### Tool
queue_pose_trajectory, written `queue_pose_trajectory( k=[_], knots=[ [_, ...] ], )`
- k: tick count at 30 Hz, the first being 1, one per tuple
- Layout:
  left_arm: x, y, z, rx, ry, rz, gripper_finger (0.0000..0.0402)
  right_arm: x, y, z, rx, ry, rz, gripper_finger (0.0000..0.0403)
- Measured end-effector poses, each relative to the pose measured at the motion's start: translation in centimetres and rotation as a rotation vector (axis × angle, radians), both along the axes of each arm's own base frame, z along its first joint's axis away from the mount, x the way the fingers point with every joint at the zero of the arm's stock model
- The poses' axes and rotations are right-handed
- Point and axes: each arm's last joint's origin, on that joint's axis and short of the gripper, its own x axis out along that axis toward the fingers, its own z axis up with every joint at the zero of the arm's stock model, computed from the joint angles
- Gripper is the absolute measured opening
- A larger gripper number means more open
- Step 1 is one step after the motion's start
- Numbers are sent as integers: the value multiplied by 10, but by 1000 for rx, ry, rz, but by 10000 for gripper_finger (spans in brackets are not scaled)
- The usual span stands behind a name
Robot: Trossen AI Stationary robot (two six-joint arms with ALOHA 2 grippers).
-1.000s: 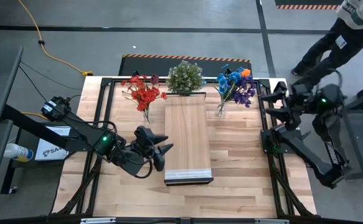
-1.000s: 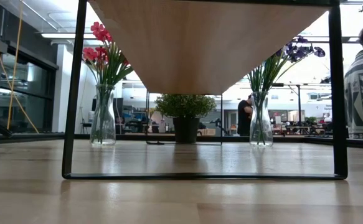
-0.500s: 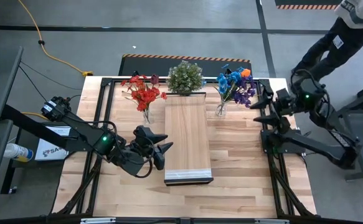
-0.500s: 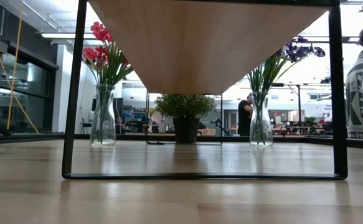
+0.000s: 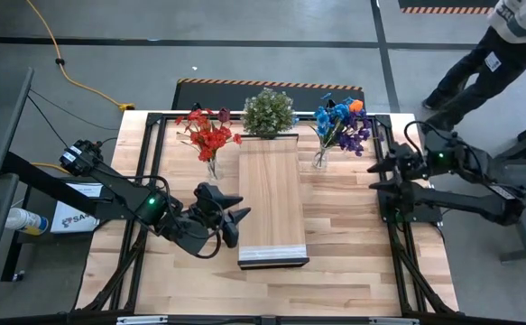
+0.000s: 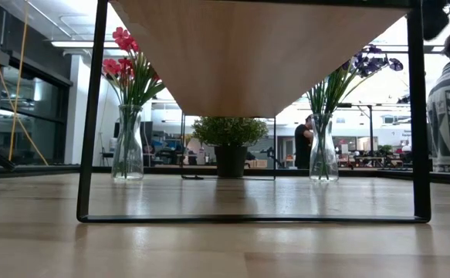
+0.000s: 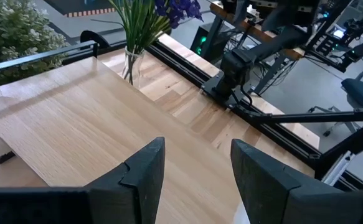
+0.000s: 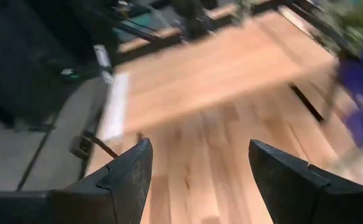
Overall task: Pick and place flowers into a vace then onto a shelf
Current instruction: Put the right transparent vase on the shelf
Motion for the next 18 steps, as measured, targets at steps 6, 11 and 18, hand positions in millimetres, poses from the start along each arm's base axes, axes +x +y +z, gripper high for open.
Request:
queue_pose_trajectory(
  k=[6,11,18],
  knots=[
    [0,0,-1,-4,8,-12,215,-36,8,-8,-6,-26,-182,254],
    [0,0,-1,4,13,-15,215,-37,8,-47,99,-10,-227,254],
    [0,-1,-1,-14,11,-23,215,-10,0,-81,115,-43,-220,254]
  ],
)
